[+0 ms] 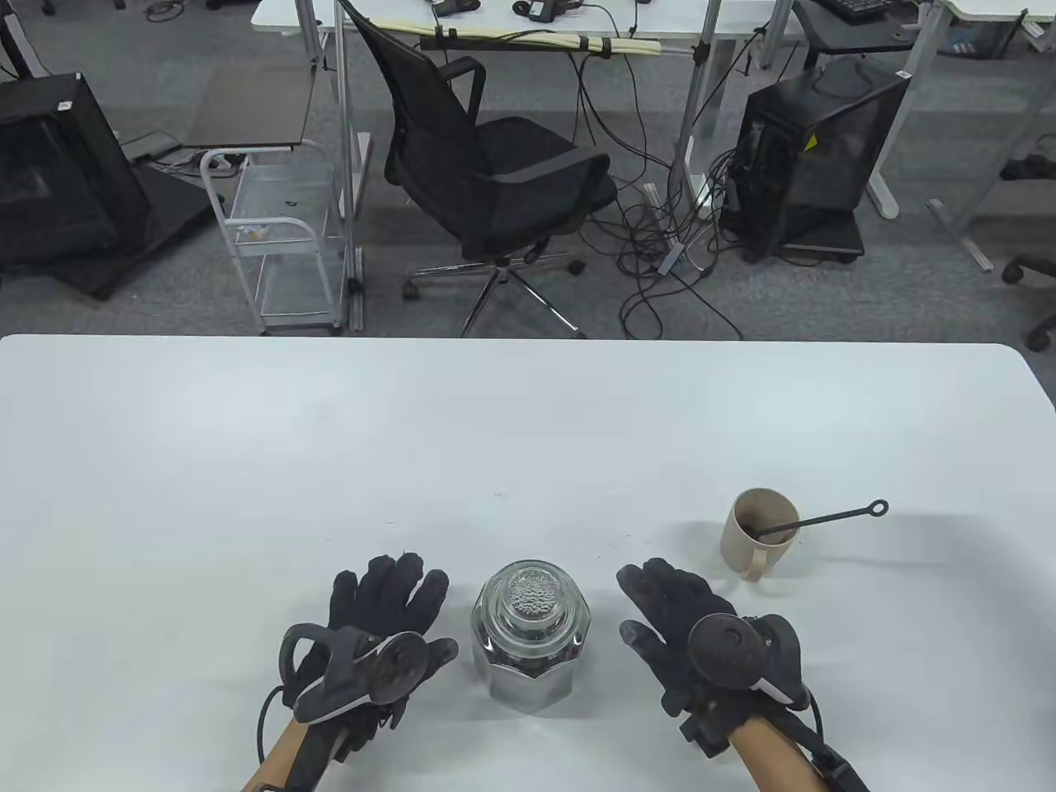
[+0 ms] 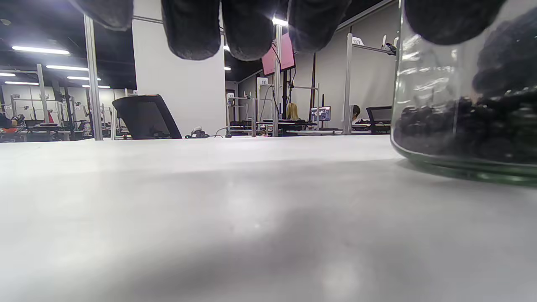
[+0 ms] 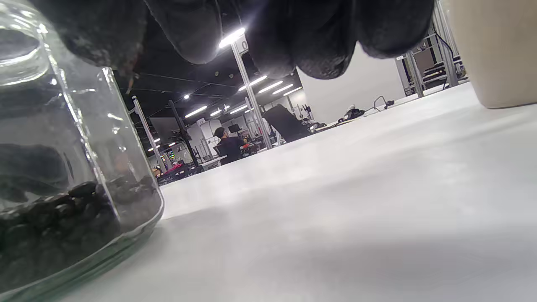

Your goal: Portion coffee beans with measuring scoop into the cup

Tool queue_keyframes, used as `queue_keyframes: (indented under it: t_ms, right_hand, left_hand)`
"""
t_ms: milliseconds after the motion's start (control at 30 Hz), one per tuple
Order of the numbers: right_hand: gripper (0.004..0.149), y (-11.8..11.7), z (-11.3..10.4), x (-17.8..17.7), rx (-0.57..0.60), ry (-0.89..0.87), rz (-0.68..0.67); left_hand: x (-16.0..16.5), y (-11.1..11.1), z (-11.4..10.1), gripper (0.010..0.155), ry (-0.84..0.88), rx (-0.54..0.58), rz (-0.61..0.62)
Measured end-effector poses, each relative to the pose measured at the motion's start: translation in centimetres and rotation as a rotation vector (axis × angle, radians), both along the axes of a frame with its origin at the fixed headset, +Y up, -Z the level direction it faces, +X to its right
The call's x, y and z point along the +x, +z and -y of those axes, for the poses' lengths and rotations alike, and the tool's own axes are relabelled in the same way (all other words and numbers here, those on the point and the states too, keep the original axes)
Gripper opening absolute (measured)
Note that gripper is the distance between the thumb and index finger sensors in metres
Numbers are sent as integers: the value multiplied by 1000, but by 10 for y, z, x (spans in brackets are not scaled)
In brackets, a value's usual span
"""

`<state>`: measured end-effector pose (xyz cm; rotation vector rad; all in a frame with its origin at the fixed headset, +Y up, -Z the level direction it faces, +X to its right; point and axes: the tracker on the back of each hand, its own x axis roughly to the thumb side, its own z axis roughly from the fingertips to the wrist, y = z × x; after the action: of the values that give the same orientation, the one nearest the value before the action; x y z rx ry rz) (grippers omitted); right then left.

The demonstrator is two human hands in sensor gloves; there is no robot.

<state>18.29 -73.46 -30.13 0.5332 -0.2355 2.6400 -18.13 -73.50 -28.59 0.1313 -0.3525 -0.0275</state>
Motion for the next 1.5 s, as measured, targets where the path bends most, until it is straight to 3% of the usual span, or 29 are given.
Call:
queue_keyframes:
  t_ms: [267,500,767,933,1000,1167,1333,1500]
  right_hand:
    - [66,-1,0,3,3,-5,16]
    - [66,-2,1,4,-8,14,22]
    - [66,-4,7,0,-51,56,14]
    - [65,-3,9,-5,-59,88,1]
    - [66,-3,10,-7,-62,102,-4]
    - [65,-3,9,-8,-51,119,2]
    - [65,-4,11,-6,-82,130,22]
    - [65,-5,13,-5,-99,135,24]
  left_hand:
    - [-4,2,-7,79,3,31,-27]
    - [-3,-2,-1,79,-13,-9,-50]
    - [-7,-3,-10,73,90,13,-90]
    - [-6,5,-45,74,41,116,-103]
    - [-8,10,-63,75,179,182,-60]
    - [5,12,-89,81,371,115,96]
    - [42,7,-101,85,330,71,217]
    - [80,3,-106,87,176,70,232]
